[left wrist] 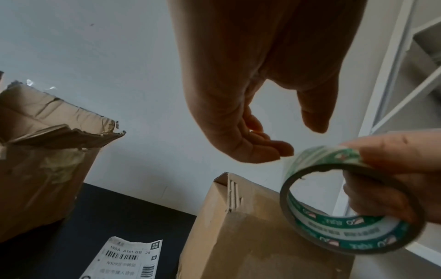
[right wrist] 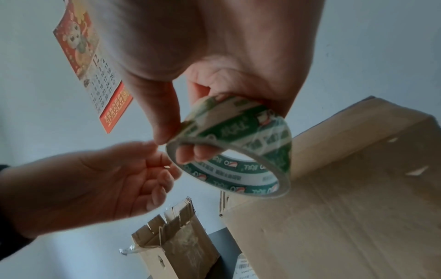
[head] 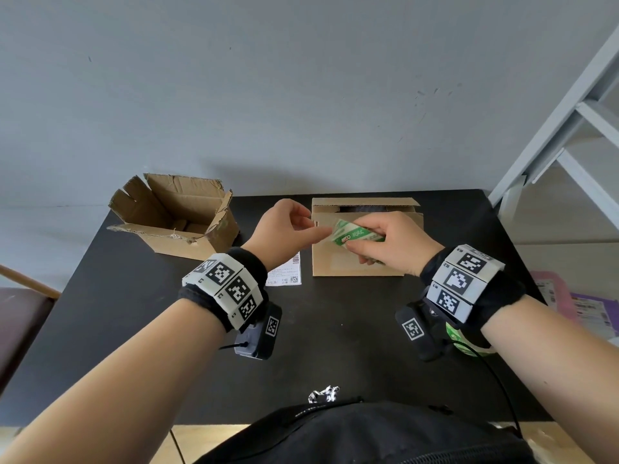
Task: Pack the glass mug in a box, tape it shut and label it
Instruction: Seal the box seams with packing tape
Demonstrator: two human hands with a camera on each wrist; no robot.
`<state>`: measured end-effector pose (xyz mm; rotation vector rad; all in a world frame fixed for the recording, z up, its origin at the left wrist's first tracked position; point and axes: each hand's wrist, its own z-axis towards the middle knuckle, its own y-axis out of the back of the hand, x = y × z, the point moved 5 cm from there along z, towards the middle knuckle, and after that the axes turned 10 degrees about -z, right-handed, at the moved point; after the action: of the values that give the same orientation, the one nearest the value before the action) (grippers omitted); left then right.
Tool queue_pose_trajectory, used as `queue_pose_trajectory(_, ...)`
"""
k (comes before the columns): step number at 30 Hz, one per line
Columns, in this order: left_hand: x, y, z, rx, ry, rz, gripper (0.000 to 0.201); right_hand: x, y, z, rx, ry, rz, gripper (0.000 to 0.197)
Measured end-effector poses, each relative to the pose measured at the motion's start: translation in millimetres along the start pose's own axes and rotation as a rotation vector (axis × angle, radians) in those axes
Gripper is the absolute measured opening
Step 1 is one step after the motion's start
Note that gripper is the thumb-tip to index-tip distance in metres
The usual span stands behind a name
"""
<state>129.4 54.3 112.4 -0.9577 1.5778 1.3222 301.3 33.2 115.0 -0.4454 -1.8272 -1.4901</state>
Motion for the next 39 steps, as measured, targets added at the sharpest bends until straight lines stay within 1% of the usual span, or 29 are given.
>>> queue_pose_trajectory(3, 7, -4, -1, 0.054, 0.061, -0.002, 0.053, 4, 1, -1, 0.002, 0.024, -0.003, 0.019)
queue_pose_trajectory(5, 9, -10, -4, 0.112, 0.098, -0.035, 0.056, 6, 1, -1, 0.016, 0.032, -0.015, 0.017)
queue_pose_trajectory(6, 10, -13, -6, 0.128, 0.101, -0.054, 0.054, 6, 0, -1, 0.021, 0.035, -0.018, 0.017)
queue_pose_trajectory(8, 9, -15, -8, 0.116, 0.082, -0.081, 0.047, 7, -1, -2, 0.025, 0.037, -0.017, 0.019)
queue_pose_trajectory(12, 4, -14, -10, 0.041, 0.008, -0.112, 0.023, 11, -2, -5, 0.012, 0.056, -0.045, 0.02)
queue_pose_trajectory(15, 2, -11, -11, -0.021, -0.041, -0.073, 0.005, 12, -3, -6, 0.0, 0.063, -0.064, 0.02)
queue_pose_trajectory(17, 0, -10, -12, -0.03, -0.063, -0.024, 0.007, 12, -3, -7, -0.009, 0.068, -0.081, 0.019)
queue_pose_trajectory(19, -2, -12, -12, 0.003, -0.065, 0.025, 0.012, 13, -3, -7, -0.014, 0.065, -0.116, 0.016)
queue_pose_trajectory(21, -5, -11, -12, 0.027, -0.061, 0.089, 0.012, 13, -5, -6, -0.014, 0.054, -0.171, 0.016)
queue_pose_trajectory(24, -11, -4, -11, 0.025, -0.061, 0.107, 0.008, 4, -1, -4, -0.053, -0.026, -0.234, 0.028)
queue_pose_trajectory(26, -15, -2, -12, 0.045, -0.064, 0.11, 0.008, -2, 3, -5, -0.052, -0.087, -0.219, 0.035)
queue_pose_trajectory(30, -14, -3, -11, 0.025, -0.021, 0.059, 0.013, -2, 10, -2, -0.057, -0.108, -0.313, 0.045)
queue_pose_trajectory(31, -13, -2, -10, 0.011, -0.002, 0.039, 0.013, 0, 12, -2, -0.071, -0.109, -0.325, 0.044)
queue_pose_trajectory(33, -11, 4, -8, -0.02, 0.039, 0.002, 0.012, 2, 13, -2, -0.066, -0.101, -0.279, 0.033)
queue_pose_trajectory(35, -9, 12, -7, -0.035, 0.091, -0.066, 0.01, 3, 12, -4, -0.003, -0.098, -0.112, 0.016)
queue_pose_trajectory(36, -8, 14, -7, -0.033, 0.113, -0.098, 0.009, 3, 12, -5, 0.025, -0.101, -0.048, 0.011)
queue_pose_trajectory(37, -6, 15, -6, -0.029, 0.124, -0.108, 0.01, 3, 14, -5, 0.025, -0.094, -0.038, 0.01)
queue_pose_trajectory(39, -4, 17, -6, -0.031, 0.128, -0.085, 0.011, 1, 19, 0, -0.039, -0.077, -0.118, 0.015)
